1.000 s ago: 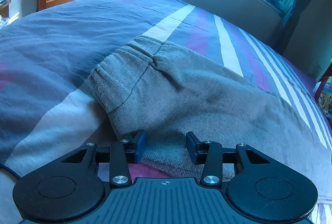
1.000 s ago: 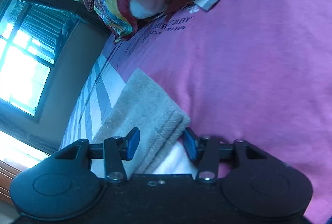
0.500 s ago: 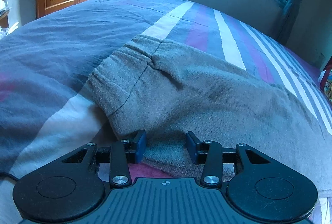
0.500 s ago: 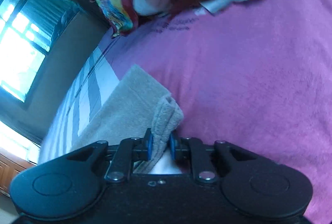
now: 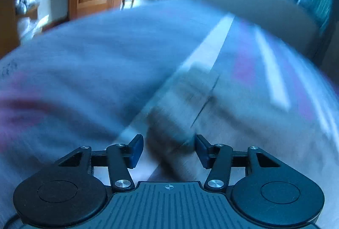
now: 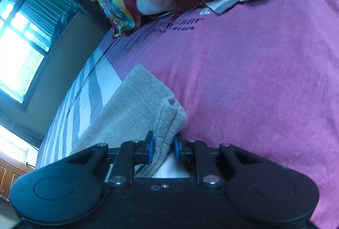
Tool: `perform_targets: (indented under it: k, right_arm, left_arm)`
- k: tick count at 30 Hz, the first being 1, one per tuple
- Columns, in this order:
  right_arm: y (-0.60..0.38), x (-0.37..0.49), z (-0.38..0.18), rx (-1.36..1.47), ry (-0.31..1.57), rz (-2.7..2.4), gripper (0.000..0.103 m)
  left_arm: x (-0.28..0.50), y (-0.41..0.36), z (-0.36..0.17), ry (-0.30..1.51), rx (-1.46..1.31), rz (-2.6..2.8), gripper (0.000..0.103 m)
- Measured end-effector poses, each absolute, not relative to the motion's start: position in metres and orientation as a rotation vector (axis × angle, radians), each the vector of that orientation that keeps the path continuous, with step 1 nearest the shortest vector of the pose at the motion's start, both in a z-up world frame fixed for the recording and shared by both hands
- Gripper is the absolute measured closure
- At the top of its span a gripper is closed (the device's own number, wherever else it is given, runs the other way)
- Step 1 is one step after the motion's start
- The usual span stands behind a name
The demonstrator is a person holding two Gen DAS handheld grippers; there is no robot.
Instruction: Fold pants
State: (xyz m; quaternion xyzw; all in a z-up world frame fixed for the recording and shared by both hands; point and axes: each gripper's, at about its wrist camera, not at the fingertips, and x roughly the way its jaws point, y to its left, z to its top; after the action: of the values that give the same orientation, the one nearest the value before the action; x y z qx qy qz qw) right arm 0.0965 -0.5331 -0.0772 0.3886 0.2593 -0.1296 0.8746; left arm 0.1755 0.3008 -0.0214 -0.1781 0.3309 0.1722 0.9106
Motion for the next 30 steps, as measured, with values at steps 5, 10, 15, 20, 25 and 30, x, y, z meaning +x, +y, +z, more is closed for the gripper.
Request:
perform_targets:
  k: [5, 10, 15, 20, 25, 30]
  right_arm:
    - [-0.536, 0.095, -0.076, 0.865, 0.537, -0.277, 0.084]
    - [-0.522, 0.101, -0.061, 0.800, 0.553, -0.347, 0.086]
    - [-0.474, 0.111, -0.014, 0.588, 0.502, -0.338, 0.086]
    - [-0.391, 0.140, 0.032, 0.382, 0.444, -0.201, 0.086]
    - [-0.283, 0.178, 0.043, 0.270, 0.455, 0.019, 0.086]
    - [-0.173, 0.200, 0.005, 0.194, 0.573, 0.264, 0.086]
  left_arm:
    - [0.171, 0.290, -0.038, 0.771, -0.338, 0.328, 0.048]
    - [0.168, 0.296, -0.044, 0.755, -0.372, 0.320, 0.044]
    - [0.157, 0.296, -0.038, 0.732, -0.362, 0.290, 0.044]
    - [0.138, 0.302, -0.035, 0.723, -0.384, 0.246, 0.044]
    - [0.114, 0.300, -0.035, 0.743, -0.377, 0.209, 0.044]
    - [0.088, 0.296, -0.041, 0.745, -0.387, 0.194, 0.044]
